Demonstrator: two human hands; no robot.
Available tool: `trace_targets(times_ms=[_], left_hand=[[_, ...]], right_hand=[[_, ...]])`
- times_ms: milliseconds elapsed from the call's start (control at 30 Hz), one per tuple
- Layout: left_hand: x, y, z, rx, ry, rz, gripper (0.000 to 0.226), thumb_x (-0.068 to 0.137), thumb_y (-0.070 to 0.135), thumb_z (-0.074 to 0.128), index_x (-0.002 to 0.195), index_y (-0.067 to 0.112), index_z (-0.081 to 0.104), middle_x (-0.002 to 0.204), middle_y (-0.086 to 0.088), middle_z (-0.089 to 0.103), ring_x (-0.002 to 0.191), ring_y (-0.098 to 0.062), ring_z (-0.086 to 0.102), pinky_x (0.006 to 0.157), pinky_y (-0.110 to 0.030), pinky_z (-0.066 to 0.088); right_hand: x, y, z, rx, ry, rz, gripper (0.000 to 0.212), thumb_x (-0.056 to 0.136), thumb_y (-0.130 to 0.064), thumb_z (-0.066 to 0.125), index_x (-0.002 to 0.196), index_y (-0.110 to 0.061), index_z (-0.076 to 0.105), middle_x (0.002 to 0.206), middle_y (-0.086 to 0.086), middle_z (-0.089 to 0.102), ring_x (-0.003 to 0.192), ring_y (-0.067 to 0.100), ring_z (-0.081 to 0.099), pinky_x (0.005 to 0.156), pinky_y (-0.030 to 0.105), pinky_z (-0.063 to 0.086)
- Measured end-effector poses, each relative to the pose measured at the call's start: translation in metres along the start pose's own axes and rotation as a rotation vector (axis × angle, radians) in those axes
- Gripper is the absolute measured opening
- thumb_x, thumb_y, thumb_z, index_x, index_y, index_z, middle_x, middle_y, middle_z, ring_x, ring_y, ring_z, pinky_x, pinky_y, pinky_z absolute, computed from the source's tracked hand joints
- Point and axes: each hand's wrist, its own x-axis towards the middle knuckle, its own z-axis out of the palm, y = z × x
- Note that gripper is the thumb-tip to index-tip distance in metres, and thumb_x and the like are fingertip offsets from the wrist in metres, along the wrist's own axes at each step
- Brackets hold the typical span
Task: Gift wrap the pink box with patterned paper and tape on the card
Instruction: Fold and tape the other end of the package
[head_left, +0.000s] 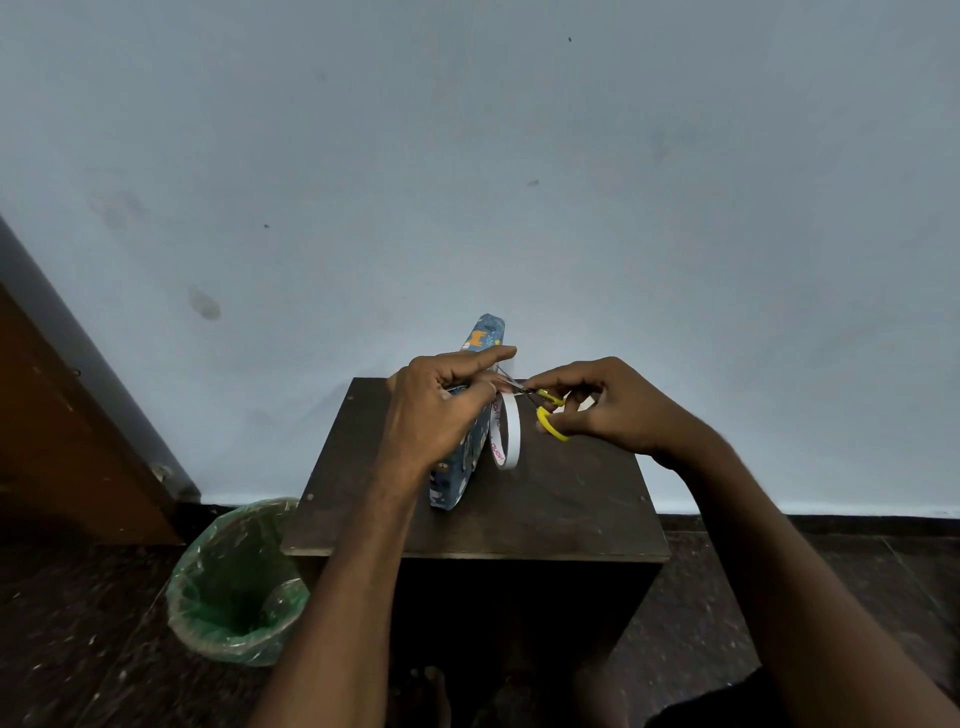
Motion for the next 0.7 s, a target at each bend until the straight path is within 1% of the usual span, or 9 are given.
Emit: trace_targets(times_ms=[67, 133, 200, 267, 367, 500, 567, 633, 700], left_hand=[[-0.0005, 0.0011, -0.0004, -0.006, -0.001, 0.006, 0.038, 0.089, 0.013, 0.066, 0.119, 0.030, 0.083, 0.118, 0.016, 0.079, 0.120, -0.001, 0.069, 0.105, -0.034, 0.058], [-0.0003, 0.0019, -0.0005, -0.007, -0.007, 0.002, 0.039, 0.088, 0.013, 0.066, 0.119, 0.029, 0.083, 0.116, 0.016, 0.079, 0.119, 0.000, 0.070, 0.106, -0.034, 0.057], [-0.0003, 0.0023, -0.0006, -0.007, -0.020, -0.003, 0.040, 0.088, 0.014, 0.065, 0.120, 0.028, 0.082, 0.114, 0.014, 0.080, 0.120, -0.002, 0.070, 0.107, -0.036, 0.057], [-0.0005, 0.0031, -0.0008, -0.008, -0.033, -0.002, 0.041, 0.087, 0.014, 0.063, 0.121, 0.026, 0.082, 0.107, 0.013, 0.082, 0.118, -0.003, 0.071, 0.109, -0.037, 0.056], [-0.0015, 0.0043, -0.0010, -0.014, -0.042, 0.003, 0.041, 0.088, 0.012, 0.062, 0.122, 0.024, 0.082, 0.100, 0.012, 0.083, 0.117, -0.003, 0.072, 0.111, -0.039, 0.054], [-0.0020, 0.0050, -0.0010, -0.012, -0.053, 0.004, 0.042, 0.089, 0.010, 0.062, 0.124, 0.024, 0.080, 0.097, 0.012, 0.083, 0.116, -0.002, 0.072, 0.113, -0.039, 0.053], [-0.0018, 0.0043, -0.0011, -0.004, -0.059, 0.006, 0.042, 0.091, 0.006, 0.063, 0.126, 0.024, 0.080, 0.097, 0.013, 0.083, 0.116, -0.002, 0.072, 0.113, -0.040, 0.052], [-0.0018, 0.0040, -0.0008, 0.001, -0.054, -0.002, 0.044, 0.092, 0.006, 0.064, 0.127, 0.027, 0.079, 0.099, 0.013, 0.082, 0.118, -0.002, 0.071, 0.113, -0.041, 0.053], [-0.0021, 0.0048, -0.0005, -0.003, -0.036, -0.013, 0.045, 0.090, 0.012, 0.064, 0.127, 0.032, 0.079, 0.107, 0.013, 0.082, 0.121, -0.003, 0.070, 0.111, -0.040, 0.055]], right_hand=[[-0.0003, 0.0001, 0.0002, 0.004, 0.006, -0.011, 0.044, 0.081, -0.008, 0.080, 0.111, -0.039, 0.081, 0.094, 0.007, 0.072, 0.089, 0.038, 0.066, 0.087, 0.045, 0.056], [0.0003, 0.0010, -0.0001, -0.011, 0.021, -0.015, 0.046, 0.080, -0.008, 0.081, 0.110, -0.043, 0.081, 0.093, 0.007, 0.072, 0.091, 0.040, 0.065, 0.087, 0.047, 0.056], [0.0015, 0.0022, -0.0002, -0.029, 0.032, -0.023, 0.047, 0.079, -0.009, 0.081, 0.108, -0.045, 0.080, 0.092, 0.006, 0.073, 0.091, 0.042, 0.064, 0.084, 0.049, 0.055], [0.0030, 0.0034, -0.0009, -0.058, 0.049, -0.029, 0.046, 0.078, -0.010, 0.082, 0.107, -0.046, 0.080, 0.090, 0.003, 0.073, 0.088, 0.042, 0.063, 0.079, 0.046, 0.054], [0.0043, 0.0046, -0.0024, -0.123, 0.082, -0.035, 0.044, 0.080, -0.008, 0.082, 0.106, -0.044, 0.081, 0.083, -0.005, 0.071, 0.079, 0.032, 0.061, 0.070, 0.033, 0.046], [0.0048, 0.0029, -0.0046, -0.208, 0.109, -0.030, 0.040, 0.081, -0.006, 0.082, 0.109, -0.034, 0.082, 0.078, -0.013, 0.068, 0.061, 0.006, 0.048, 0.061, 0.022, 0.037], [0.0046, 0.0009, -0.0054, -0.234, 0.108, -0.024, 0.039, 0.081, -0.005, 0.082, 0.110, -0.032, 0.083, 0.078, -0.012, 0.068, 0.059, 0.004, 0.048, 0.059, 0.018, 0.035], [0.0038, -0.0002, -0.0059, -0.249, 0.098, -0.029, 0.040, 0.082, -0.007, 0.082, 0.109, -0.036, 0.082, 0.080, -0.010, 0.070, 0.060, 0.005, 0.051, 0.059, 0.017, 0.036], [0.0031, 0.0013, -0.0066, -0.234, 0.082, -0.025, 0.043, 0.081, -0.011, 0.082, 0.109, -0.043, 0.080, 0.088, -0.007, 0.073, 0.066, 0.012, 0.057, 0.063, 0.024, 0.045]])
